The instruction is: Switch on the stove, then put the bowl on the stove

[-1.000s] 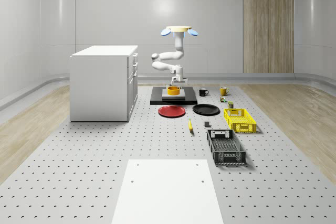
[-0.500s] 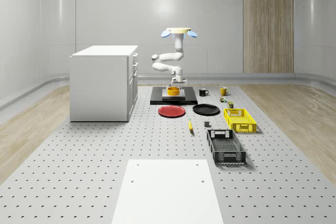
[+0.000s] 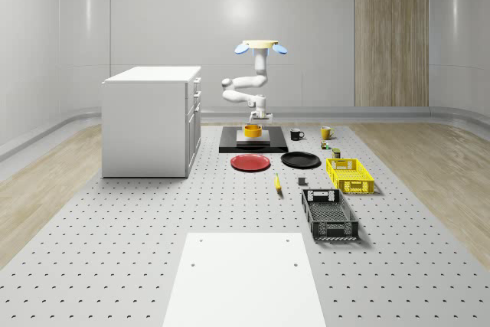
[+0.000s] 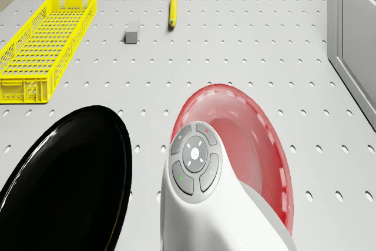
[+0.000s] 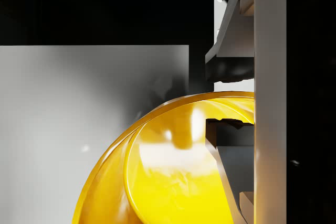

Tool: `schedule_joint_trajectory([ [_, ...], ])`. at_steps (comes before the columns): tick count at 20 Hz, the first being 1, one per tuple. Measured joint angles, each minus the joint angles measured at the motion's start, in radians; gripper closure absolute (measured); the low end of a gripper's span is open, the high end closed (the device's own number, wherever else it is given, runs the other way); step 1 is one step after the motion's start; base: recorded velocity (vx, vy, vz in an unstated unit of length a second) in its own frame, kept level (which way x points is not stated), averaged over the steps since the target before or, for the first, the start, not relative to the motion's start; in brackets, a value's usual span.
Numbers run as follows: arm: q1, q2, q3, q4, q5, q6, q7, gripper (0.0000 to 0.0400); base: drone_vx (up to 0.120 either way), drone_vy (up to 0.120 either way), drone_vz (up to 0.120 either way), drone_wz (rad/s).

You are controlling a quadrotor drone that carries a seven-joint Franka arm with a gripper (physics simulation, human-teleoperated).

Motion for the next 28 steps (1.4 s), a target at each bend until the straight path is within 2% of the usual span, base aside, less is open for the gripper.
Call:
schedule_joint_trajectory([
  [19, 0.0, -0.001, 0.0, 0.0, 0.0, 0.001, 0.0, 0.03, -0.12, -0.011, 0.0, 0.0],
  [28, -0.016, 0.007, -0.066, 0.039, -0.061, 0.038, -0.003, 0.03, 0.0, 0.0, 0.0, 0.0],
])
